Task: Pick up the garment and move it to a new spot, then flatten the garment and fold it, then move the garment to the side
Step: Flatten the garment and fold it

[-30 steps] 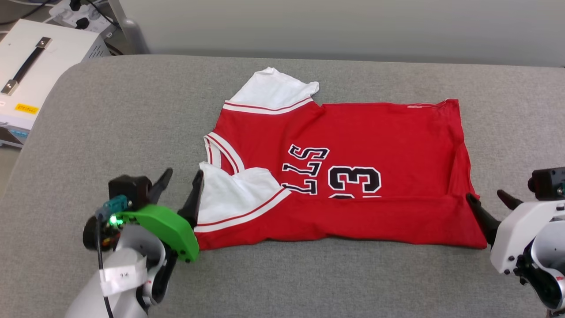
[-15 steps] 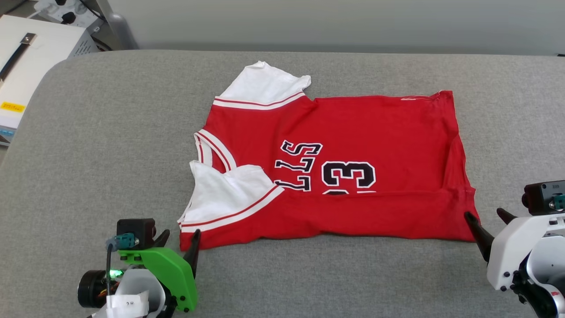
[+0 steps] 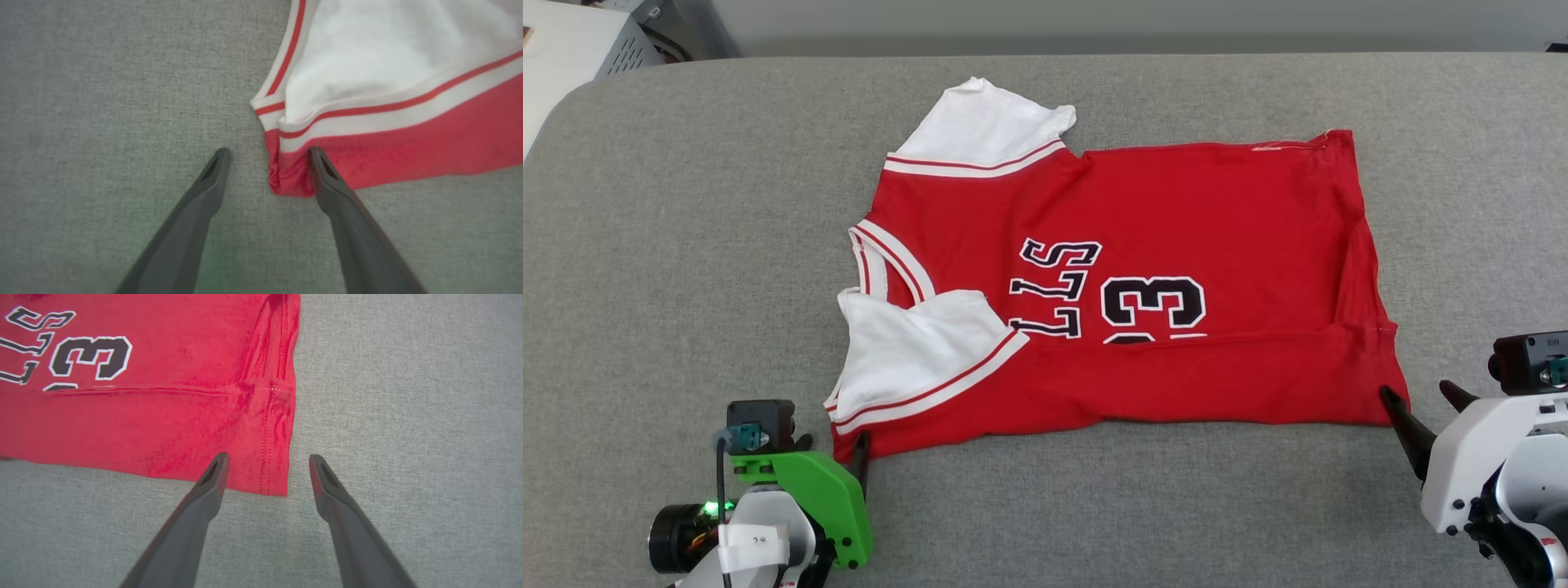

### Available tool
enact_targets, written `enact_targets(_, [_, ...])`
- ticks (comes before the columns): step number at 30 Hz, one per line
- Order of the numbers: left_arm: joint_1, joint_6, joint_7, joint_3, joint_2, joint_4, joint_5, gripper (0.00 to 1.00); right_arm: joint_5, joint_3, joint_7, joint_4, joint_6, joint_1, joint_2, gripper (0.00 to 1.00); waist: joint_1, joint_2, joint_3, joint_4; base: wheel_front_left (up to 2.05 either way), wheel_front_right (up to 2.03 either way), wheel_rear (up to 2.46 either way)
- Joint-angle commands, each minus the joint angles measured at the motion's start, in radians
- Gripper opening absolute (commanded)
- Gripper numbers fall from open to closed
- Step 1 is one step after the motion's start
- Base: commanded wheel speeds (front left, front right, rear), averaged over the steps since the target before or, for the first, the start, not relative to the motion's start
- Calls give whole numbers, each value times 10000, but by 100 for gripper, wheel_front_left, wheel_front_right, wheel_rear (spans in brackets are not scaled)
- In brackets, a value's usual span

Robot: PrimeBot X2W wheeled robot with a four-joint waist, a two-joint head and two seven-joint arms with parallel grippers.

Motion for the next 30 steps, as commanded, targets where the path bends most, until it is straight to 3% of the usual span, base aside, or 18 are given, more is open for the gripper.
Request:
enact_targets(1, [-128, -80, 173, -87, -103, 242, 8, 100, -69, -33, -10, -56, -6, -79, -29, 100, 0, -1, 106, -39, 0, 0, 0])
enact_targets(3, [-158, -209, 371, -213, -143, 429, -63, 100, -73, -57, 1, -53, -6, -92, -53, 100, 0, -1, 164, -30, 0, 0, 0])
enact_targets(4, [-178, -311, 500, -286, -187, 529, -137, 95, -80, -67, 9, -52, -6, -97, -64, 100, 0, -1, 190, -16, 0, 0, 0])
enact_targets(5, [-210, -405, 584, -347, -227, 613, -188, 33, -97, -72, 22, -58, -6, -99, -66, 100, 0, -1, 208, 1, 0, 0, 0])
enact_targets(6, [-240, -498, 627, -398, -261, 676, -226, 0, -121, -66, 44, -62, -6, -100, -84, 100, 0, -1, 217, 24, 0, 0, 0])
enact_targets(16, [-173, -935, -162, 35, -422, -78, -713, 0, -578, -129, 413, 355, -6, -267, -259, 100, 0, -1, -97, 467, 0, 0, 0])
enact_targets(30, [128, -654, 111, 95, 233, -2706, -551, 0, -1214, -572, 686, 2455, -6, -812, 257, 100, 0, -1, 16, 1065, 0, 0, 0])
